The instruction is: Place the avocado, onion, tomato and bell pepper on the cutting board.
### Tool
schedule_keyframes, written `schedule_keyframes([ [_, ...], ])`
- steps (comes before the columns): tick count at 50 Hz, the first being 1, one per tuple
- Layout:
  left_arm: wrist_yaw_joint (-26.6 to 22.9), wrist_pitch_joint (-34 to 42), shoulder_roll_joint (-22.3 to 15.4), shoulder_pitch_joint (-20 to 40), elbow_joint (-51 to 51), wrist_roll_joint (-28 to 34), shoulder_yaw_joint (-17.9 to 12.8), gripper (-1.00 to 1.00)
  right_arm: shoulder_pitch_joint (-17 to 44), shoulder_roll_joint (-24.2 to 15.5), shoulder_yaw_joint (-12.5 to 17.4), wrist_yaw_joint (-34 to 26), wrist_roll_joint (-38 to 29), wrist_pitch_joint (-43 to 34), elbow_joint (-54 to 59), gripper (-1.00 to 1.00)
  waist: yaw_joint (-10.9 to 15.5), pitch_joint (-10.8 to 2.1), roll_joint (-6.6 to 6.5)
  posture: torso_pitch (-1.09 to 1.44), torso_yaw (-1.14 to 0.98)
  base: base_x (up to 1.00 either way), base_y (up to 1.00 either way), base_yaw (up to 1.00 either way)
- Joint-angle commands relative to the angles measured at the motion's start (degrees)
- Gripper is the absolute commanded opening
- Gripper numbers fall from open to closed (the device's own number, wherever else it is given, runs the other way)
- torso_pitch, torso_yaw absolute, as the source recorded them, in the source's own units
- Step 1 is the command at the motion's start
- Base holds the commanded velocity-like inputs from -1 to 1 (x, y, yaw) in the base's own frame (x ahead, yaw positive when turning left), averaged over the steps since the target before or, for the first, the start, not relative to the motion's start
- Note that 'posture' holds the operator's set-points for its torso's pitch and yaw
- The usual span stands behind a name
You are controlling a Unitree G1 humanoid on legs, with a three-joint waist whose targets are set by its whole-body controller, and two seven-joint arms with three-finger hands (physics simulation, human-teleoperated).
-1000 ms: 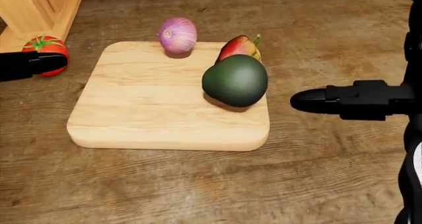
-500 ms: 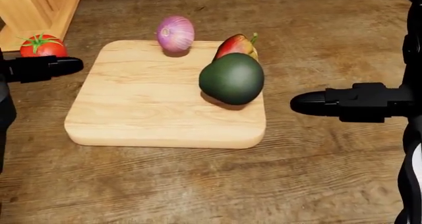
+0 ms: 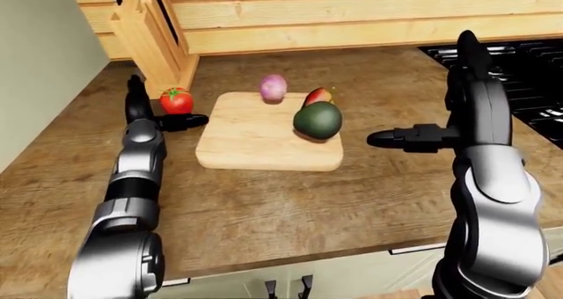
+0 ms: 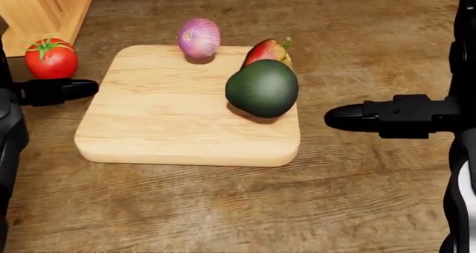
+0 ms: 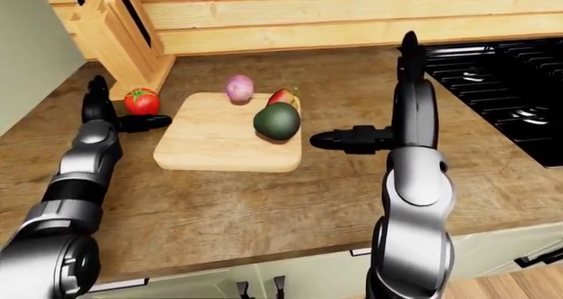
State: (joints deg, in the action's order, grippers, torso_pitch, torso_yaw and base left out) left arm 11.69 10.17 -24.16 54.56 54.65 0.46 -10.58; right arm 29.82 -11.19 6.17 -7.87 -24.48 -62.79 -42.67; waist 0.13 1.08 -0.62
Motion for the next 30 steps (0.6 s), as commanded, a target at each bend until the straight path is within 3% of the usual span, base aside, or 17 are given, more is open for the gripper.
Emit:
schedule_keyframes([
  [1, 0.48, -3.59, -0.95, 3.14, -0.16, 0.51, -0.14, 1.0, 1.61, -0.41, 0.28, 0.2, -0.28, 1.28, -1.6, 1.0, -0.04, -1.58, -0.18, 0.0, 0.0, 0.0, 0.0, 0.0],
  [19, 1.24, -7.89, -1.33, 8.17, 9.51, 1.9, 0.58, 0.98, 1.01, -0.29, 0.19, 0.32, -0.23, 1.87, -1.2, 1.0, -0.03, -1.79, -0.17, 0.0, 0.0, 0.0, 0.0, 0.0],
  [30, 1.44, -8.48, -1.35, 9.49, 11.11, 2.27, 0.58, 0.4, 0.22, -0.13, 0.19, 0.22, -0.23, 2.08, -1.6, 1.0, -0.08, -1.82, -0.17, 0.0, 0.0, 0.0, 0.0, 0.0],
])
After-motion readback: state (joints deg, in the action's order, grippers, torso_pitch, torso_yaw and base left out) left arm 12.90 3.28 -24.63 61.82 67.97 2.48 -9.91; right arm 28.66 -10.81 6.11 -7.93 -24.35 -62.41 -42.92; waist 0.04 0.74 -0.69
